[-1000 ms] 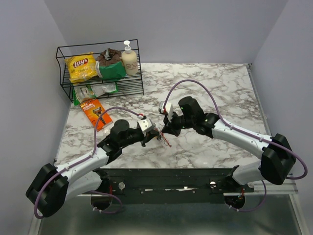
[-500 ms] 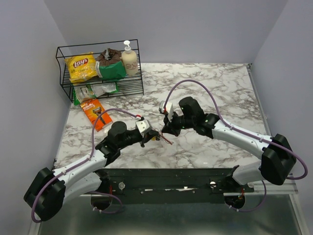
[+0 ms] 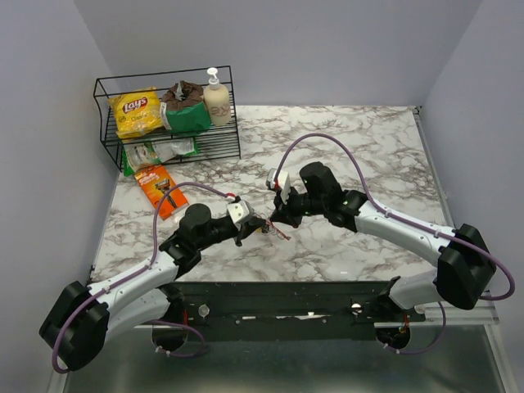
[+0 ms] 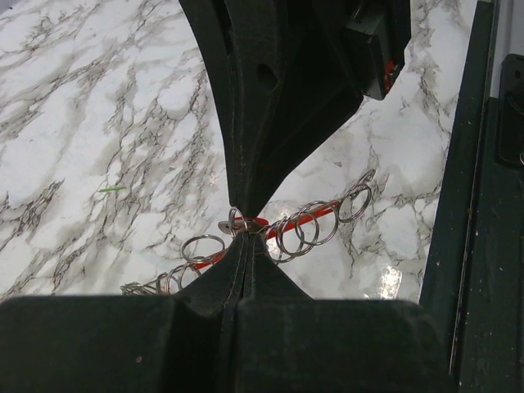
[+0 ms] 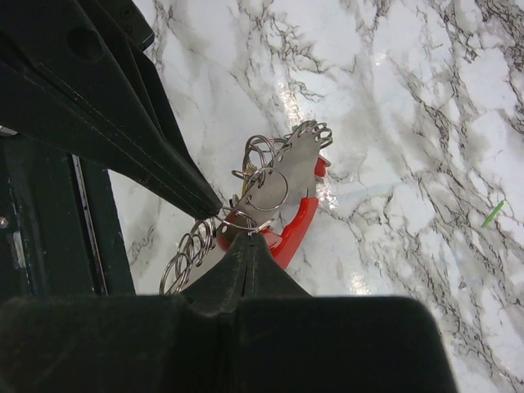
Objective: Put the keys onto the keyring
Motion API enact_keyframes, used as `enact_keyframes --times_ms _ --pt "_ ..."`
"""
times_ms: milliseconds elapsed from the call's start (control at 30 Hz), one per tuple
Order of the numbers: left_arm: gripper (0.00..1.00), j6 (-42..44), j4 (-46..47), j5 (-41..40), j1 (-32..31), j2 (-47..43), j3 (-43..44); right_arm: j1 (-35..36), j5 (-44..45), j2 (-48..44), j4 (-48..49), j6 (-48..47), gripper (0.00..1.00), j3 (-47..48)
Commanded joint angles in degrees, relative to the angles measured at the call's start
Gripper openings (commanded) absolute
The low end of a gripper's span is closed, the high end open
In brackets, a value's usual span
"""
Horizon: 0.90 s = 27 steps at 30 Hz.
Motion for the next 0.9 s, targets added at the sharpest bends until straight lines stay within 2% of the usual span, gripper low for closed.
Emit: enact_keyframes --times_ms 0,200,400,533,867 --pt "0.00 0.2 3.3 2.4 -0.7 0.2 0.0 -0.3 0.6 -1.3 1.6 0.1 0.01 -0.7" --pt "0.00 0.0 3.0 -0.5 -0.7 1.7 -0.4 -0.3 0.5 -0.6 2.1 0.5 0.01 -1.5" --pt "0.00 -2.2 8.1 -2.2 -0.8 3.3 -2.7 -0.3 0.3 0.1 4.0 1.1 0.01 -2.8" --pt "0.00 -5.0 9.9 -3.2 -0.8 5.5 -2.8 -0.3 0.2 1.0 4.2 1.2 0.09 -2.8" --pt "0.00 -7.5 18.4 -3.2 -1.4 7.9 -6.0 -0.3 -1.0 3.8 4.7 1.4 0.16 -3.2"
